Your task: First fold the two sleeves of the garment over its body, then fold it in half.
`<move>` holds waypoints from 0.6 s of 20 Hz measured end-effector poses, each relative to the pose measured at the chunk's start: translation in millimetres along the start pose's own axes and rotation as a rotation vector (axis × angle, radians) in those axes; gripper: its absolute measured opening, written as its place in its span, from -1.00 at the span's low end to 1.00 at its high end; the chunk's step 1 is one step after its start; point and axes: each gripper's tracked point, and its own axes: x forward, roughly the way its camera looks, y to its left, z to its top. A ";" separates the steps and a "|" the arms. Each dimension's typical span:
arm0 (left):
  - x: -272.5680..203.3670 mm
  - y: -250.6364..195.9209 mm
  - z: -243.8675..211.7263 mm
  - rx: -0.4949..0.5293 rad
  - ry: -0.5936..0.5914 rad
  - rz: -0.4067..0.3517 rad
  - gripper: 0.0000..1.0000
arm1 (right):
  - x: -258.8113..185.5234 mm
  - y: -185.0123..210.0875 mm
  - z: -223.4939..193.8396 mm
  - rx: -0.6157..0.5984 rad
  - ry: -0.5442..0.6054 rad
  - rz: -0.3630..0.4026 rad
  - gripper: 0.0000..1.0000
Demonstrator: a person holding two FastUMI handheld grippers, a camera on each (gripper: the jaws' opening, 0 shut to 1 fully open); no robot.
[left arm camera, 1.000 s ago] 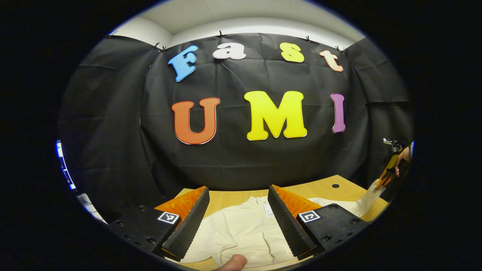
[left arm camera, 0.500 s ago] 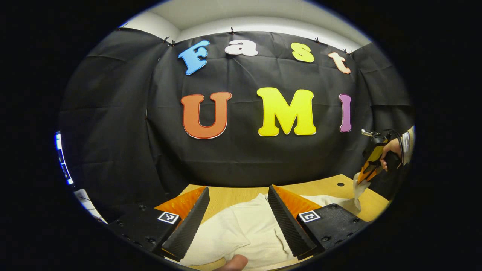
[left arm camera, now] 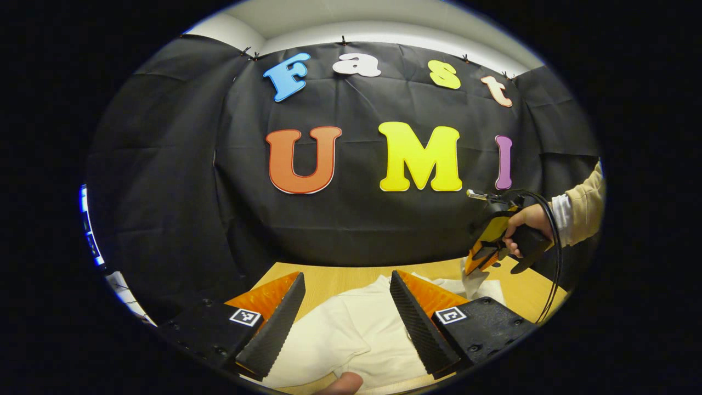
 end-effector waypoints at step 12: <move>-8.8 11.2 -9.0 -0.028 -0.040 -0.019 0.98 | 56.6 170.9 -47.1 -0.270 0.077 0.100 -0.75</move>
